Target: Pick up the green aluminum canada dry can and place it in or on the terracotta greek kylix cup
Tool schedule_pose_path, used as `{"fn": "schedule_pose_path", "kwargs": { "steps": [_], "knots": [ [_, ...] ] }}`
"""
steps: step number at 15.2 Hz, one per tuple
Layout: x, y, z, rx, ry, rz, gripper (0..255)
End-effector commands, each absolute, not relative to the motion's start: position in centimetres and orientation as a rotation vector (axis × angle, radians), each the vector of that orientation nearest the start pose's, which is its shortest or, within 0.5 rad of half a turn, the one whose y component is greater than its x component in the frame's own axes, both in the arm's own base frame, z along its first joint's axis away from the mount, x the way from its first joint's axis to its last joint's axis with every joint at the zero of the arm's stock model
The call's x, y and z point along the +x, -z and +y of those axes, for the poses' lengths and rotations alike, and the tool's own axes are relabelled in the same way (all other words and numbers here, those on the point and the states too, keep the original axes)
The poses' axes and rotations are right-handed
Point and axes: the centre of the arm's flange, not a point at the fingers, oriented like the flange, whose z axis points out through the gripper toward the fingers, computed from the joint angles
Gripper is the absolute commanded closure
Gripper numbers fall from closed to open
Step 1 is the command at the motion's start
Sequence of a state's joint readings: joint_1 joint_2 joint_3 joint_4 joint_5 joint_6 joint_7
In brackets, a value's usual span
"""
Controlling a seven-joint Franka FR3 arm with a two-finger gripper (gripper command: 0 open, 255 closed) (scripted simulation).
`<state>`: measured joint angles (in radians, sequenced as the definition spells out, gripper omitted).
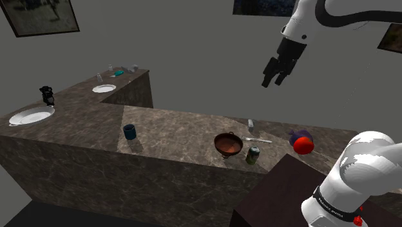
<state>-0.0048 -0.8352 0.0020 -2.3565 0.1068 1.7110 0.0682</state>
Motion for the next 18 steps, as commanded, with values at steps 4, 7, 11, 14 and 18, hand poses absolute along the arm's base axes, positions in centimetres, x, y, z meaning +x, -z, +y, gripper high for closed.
{"fn": "schedule_pose_path", "kwargs": {
  "steps": [4, 7, 11, 14, 18],
  "knots": [
    [31.8, -58.4, -0.4, -3.018, 0.254, 0.104, 0],
    [32.8, -54.8, -1.8, -3.021, 0.227, 0.093, 0],
    [34.0, -49.9, -3.6, -3.024, 0.19, 0.079, 0],
    [34.9, -46.3, -4.9, -3.026, 0.162, 0.068, 0],
    [36.0, -41.4, -6.7, -3.029, 0.125, 0.053, 0]
  ]
}}
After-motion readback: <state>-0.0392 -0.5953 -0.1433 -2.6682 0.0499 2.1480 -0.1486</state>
